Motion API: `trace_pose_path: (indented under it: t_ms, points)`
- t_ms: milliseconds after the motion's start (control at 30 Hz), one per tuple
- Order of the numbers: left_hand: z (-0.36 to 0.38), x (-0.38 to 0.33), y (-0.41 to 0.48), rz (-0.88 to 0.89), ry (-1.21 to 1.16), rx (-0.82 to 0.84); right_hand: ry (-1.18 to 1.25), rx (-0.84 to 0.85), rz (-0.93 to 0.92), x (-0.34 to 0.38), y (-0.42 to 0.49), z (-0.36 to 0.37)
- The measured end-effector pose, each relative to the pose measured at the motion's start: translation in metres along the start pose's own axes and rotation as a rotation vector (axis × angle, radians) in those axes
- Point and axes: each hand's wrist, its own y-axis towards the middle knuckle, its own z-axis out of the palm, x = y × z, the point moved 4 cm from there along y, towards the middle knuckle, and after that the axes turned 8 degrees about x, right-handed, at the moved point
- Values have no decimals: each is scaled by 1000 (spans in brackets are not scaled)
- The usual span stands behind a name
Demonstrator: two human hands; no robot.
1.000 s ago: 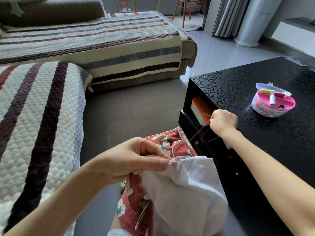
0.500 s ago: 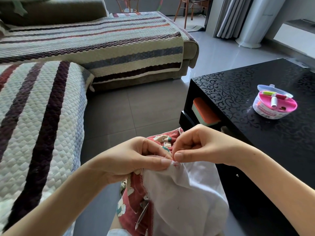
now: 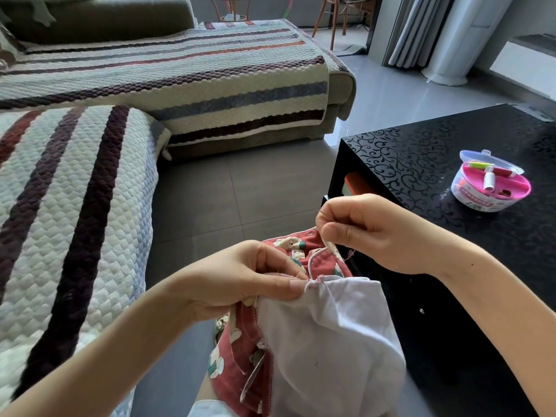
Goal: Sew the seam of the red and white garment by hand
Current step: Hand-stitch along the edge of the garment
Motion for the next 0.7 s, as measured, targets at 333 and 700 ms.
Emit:
trace_pose_path:
  t_ms: [333,700]
  points:
    - [-2,0,0,5,13,-10,-536,-412,-28,-5,-1,11]
    - [-12,3,-8,49,50,-212,460,-8,70,-28,-20,37]
